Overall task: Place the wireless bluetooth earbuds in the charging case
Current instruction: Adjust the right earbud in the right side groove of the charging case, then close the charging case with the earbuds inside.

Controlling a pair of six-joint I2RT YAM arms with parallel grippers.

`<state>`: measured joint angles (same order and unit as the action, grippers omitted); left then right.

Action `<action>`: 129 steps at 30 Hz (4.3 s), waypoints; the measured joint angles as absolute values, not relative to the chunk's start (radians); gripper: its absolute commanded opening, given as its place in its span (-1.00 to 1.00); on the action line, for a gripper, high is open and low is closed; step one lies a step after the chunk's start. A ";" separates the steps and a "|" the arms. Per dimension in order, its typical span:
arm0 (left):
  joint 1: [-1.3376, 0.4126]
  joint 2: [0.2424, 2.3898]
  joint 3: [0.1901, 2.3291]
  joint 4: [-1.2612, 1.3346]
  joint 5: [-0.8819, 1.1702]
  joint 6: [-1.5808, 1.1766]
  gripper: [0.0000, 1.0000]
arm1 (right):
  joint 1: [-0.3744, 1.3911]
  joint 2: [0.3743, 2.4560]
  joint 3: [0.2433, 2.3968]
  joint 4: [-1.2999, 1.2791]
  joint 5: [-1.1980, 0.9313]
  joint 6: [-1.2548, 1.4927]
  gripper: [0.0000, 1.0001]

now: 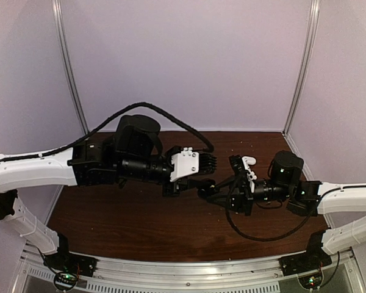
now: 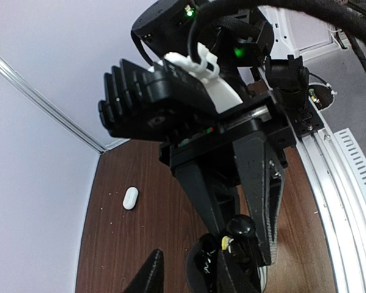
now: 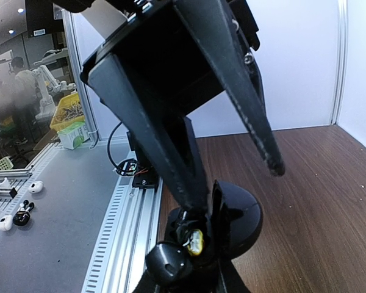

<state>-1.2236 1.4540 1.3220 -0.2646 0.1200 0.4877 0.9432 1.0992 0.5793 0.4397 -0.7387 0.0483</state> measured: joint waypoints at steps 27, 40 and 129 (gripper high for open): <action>-1.222 1.451 1.270 -0.056 -0.008 0.022 0.36 | 0.981 1.037 0.579 0.390 -0.410 -0.047 -1.00; -1.216 1.470 1.229 0.023 -0.045 -0.207 0.36 | 0.997 1.037 0.614 0.324 -0.263 -0.076 -1.00; -1.146 1.444 1.187 0.040 0.231 0.146 0.58 | 1.024 0.984 0.627 0.290 -0.334 -0.091 -1.00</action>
<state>-1.1461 1.4437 1.1870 0.0402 0.2310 0.1455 1.0237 0.9844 0.6273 0.2897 -0.3340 -0.0906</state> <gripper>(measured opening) 0.821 0.198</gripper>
